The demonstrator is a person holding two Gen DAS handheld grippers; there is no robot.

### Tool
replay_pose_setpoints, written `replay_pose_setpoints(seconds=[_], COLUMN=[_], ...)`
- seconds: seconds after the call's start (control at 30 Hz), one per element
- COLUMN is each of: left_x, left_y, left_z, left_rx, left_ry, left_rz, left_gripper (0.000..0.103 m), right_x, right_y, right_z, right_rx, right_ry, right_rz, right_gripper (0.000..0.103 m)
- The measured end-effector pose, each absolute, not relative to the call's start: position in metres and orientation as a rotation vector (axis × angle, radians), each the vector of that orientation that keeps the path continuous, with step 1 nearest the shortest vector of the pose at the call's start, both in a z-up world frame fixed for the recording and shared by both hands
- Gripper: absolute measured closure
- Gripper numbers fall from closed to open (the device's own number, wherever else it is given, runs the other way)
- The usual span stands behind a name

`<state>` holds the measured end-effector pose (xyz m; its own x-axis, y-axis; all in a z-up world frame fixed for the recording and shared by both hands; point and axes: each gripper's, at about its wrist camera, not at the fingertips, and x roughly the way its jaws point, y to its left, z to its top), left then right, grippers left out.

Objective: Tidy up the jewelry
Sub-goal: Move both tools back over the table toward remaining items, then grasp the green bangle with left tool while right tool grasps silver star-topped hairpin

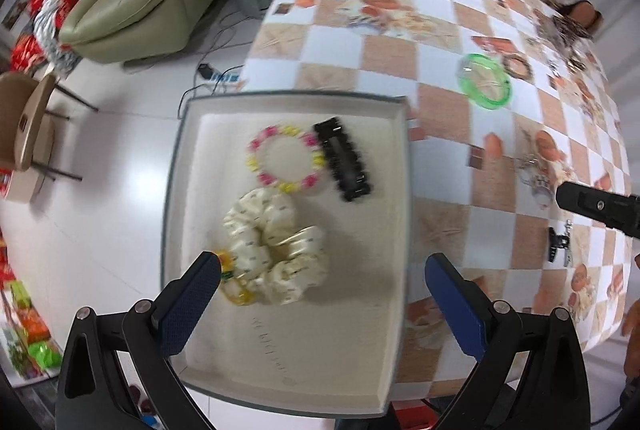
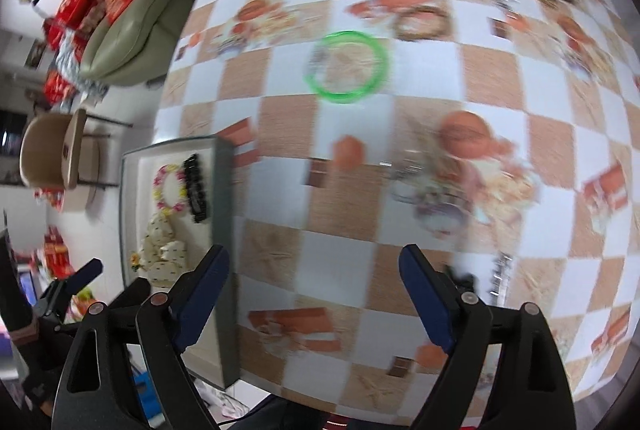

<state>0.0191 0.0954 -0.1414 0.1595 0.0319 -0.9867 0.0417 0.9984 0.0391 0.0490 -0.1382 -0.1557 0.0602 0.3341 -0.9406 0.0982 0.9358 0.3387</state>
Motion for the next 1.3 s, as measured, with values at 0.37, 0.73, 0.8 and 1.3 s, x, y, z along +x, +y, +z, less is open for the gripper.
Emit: replay_pose_setpoints(seconds=[0.37,0.73,0.8,1.3], left_x=[0.041,0.072,0.079,0.125], left_y=[0.039,-0.003,-0.008,-0.029], left_z=[-0.137,-0.149,-0.152,-0.200], left_rx=[0.109,0.055,0.023,-0.151], left_ry=[1.406,1.438,1.446,1.520], left_rz=[-0.095,-0.120,-0.117,-0.052], left_gripper=[0.000,0.000,0.000,0.001], right_x=[0.011,-0.012,-0.015,-0.004], right_y=[-0.233,-0.275,-0.279,-0.276], right_z=[-0.179,-0.201,-0.205,-0.229], right_rx=[0.412,0.430,0.430,0.341], right_ry=[1.574,1.617,1.623,1.631], right_rz=[-0.025,-0.119,-0.125,-0.122], right_gripper=[0.014,0.014,0.014,0.014])
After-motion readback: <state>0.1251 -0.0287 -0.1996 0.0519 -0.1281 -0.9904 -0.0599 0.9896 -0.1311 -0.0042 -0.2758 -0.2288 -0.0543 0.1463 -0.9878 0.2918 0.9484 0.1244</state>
